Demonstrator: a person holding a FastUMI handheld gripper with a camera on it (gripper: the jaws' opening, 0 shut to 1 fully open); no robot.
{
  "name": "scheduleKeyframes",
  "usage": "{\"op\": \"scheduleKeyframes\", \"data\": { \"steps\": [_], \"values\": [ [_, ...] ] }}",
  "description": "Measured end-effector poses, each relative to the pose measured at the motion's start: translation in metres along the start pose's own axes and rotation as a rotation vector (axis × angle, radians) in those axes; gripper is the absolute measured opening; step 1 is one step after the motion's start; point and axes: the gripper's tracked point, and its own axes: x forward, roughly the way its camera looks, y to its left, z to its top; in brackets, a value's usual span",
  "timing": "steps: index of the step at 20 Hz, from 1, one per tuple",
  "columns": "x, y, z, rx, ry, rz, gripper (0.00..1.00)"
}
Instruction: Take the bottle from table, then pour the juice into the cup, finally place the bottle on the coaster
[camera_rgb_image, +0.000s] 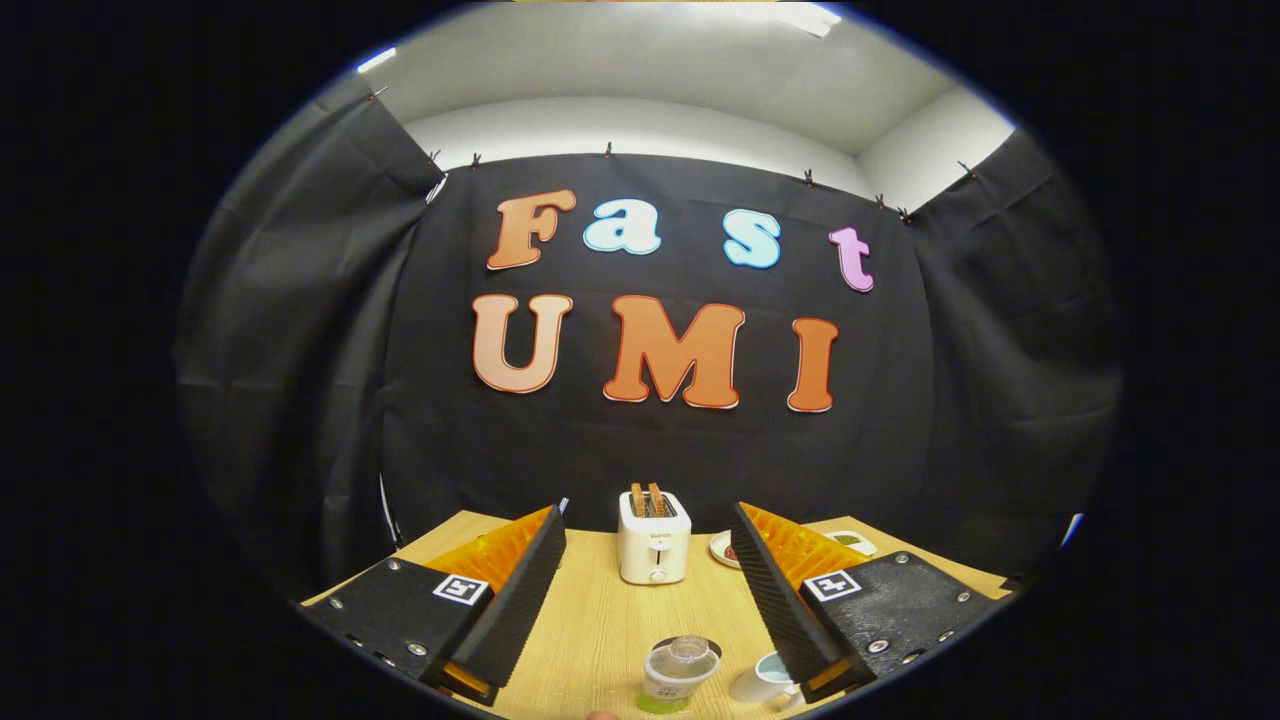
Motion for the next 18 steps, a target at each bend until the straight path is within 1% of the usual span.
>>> {"op": "scheduleKeyframes", "data": {
  "steps": [2,4,6,10,18],
  "values": [
    [0.0,-0.002,-0.009,0.019,0.009,0.006,0.99],
    [0.002,-0.009,-0.028,0.022,0.039,-0.001,0.99],
    [0.004,-0.015,-0.054,0.033,0.083,-0.013,0.99],
    [0.007,-0.021,-0.107,0.067,0.16,-0.008,0.99],
    [0.006,-0.024,-0.192,0.044,0.276,0.003,0.99]
  ]
}}
